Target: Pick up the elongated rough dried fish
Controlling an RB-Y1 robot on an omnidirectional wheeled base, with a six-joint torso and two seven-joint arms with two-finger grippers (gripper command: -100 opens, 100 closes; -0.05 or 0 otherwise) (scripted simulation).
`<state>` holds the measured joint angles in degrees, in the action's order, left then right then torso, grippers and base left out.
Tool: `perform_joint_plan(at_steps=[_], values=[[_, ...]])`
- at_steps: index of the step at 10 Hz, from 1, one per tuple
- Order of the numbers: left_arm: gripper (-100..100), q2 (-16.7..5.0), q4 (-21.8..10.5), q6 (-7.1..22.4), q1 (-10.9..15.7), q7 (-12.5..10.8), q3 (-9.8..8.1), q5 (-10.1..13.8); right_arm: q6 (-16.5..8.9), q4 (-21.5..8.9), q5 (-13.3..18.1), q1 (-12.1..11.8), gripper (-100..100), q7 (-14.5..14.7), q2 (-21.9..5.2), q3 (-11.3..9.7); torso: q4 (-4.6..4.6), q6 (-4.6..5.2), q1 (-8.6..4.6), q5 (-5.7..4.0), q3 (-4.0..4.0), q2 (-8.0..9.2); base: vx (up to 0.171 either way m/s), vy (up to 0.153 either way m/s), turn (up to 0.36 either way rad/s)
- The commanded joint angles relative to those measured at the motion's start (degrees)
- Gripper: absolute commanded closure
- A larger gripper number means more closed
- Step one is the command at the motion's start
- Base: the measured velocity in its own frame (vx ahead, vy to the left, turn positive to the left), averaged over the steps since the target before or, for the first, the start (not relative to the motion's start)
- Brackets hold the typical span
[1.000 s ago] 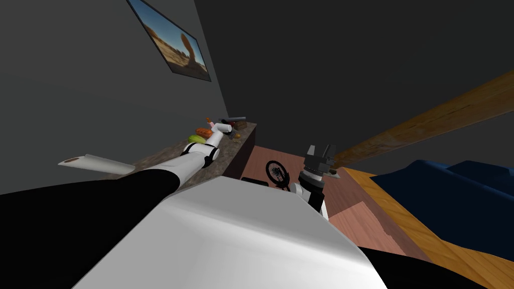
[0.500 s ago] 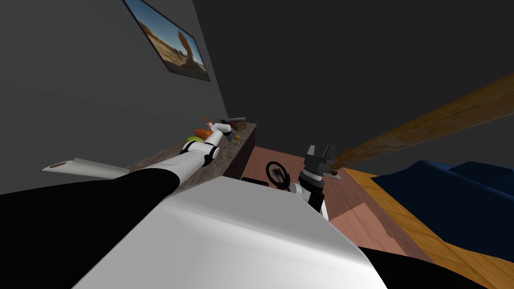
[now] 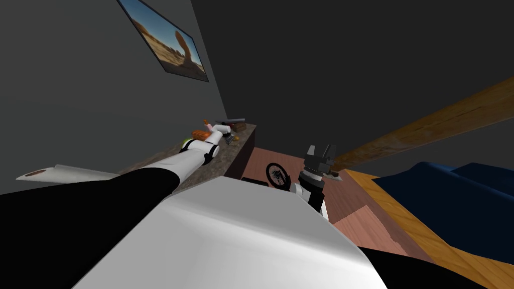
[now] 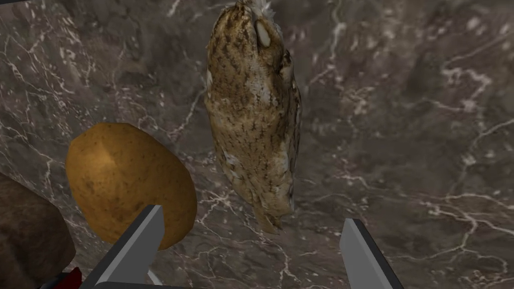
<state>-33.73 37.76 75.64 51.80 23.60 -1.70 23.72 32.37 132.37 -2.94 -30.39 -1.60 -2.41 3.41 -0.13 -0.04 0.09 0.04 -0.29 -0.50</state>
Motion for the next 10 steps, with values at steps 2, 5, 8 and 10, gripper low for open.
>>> perform_joint_plan(at_steps=[2, 5, 8, 10], values=[[-100, 0.17, -1.09, 2.23, -0.55, 0.18, 0.27, -0.11, 0.0, 0.0, 0.0, 0.0, 0, 0.0, 0.0, 0.0, -0.02, 0.0, 0.03, 0.01, -0.04, -0.06, 0.12, 0.027, -0.014], [-100, 0.55, -2.86, 2.96, -0.77, 0.57, 0.54, -0.15, 0.0, 0.0, 0.0, 0.01, 0, 0.0, 0.0, 0.0, 0.02, 0.0, -0.08, -0.01, 0.08, 0.17, 0.069, 0.003, -0.019], [-100, 1.59, -3.4, 0.97, -2.05, 0.16, 0.53, -0.58, 0.0, 0.0, 0.0, 0.02, 0, 0.0, 0.0, 0.0, 0.09, 0.0, -0.03, 0.0, 0.25, 0.44, 0.015, 0.017, -0.013], [-100, 1.68, -2.71, 1.05, -2.7, 0.01, 0.46, -0.59, 0.0, 0.0, 0.0, 0.01, 0, 0.0, 0.0, 0.0, 0.1, 0.0, 0.03, 0.01, 0.25, 0.45, 0.012, 0.023, -0.009]])
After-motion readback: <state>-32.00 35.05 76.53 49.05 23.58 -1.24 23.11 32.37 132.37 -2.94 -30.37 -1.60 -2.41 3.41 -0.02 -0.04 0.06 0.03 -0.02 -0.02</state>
